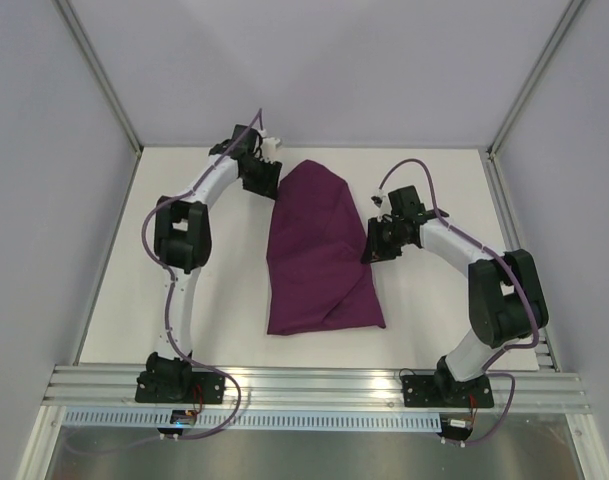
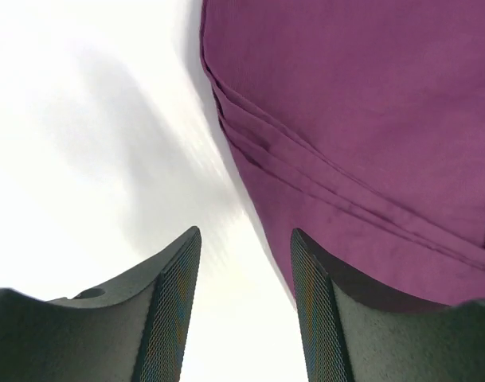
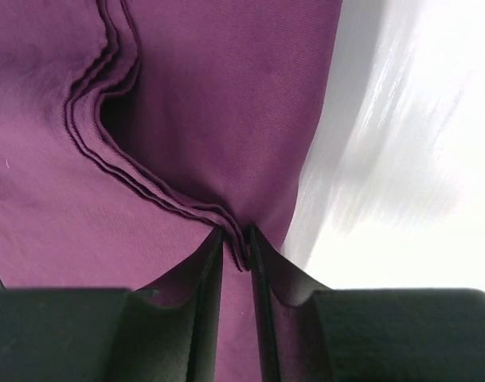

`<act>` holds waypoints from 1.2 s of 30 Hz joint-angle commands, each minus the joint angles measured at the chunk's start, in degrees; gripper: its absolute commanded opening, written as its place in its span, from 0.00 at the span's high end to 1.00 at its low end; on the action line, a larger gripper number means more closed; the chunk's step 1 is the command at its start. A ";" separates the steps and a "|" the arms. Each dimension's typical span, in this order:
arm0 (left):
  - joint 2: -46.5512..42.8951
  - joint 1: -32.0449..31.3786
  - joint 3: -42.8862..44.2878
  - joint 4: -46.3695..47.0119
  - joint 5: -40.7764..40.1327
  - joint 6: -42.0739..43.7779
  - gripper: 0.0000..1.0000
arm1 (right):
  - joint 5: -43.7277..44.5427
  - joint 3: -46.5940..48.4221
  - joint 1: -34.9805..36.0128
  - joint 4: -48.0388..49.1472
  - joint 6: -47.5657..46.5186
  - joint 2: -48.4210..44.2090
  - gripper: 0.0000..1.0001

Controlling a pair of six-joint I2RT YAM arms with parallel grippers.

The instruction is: Prepare the surgical pack

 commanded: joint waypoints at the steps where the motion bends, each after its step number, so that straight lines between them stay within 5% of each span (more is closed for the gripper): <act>1: -8.71 -0.96 -0.38 3.77 0.09 3.14 0.42 | 0.36 2.40 -0.18 -1.89 0.43 -0.28 0.77; 7: -5.20 -8.34 -0.38 1.04 -5.62 13.60 0.33 | 1.76 1.52 -0.10 -1.36 1.40 -0.10 0.78; 10: -1.16 -10.37 3.12 -1.15 -9.31 13.70 0.37 | 1.85 0.64 -0.10 -0.92 1.49 0.25 0.79; 22: 7.29 -11.43 8.24 -5.73 -21.70 9.65 0.29 | 0.89 -0.86 -0.10 0.66 2.19 -0.28 0.81; 36: 5.70 -8.00 10.43 -7.31 -23.03 10.79 0.26 | 1.41 -1.30 -0.10 -0.13 1.40 -0.54 0.83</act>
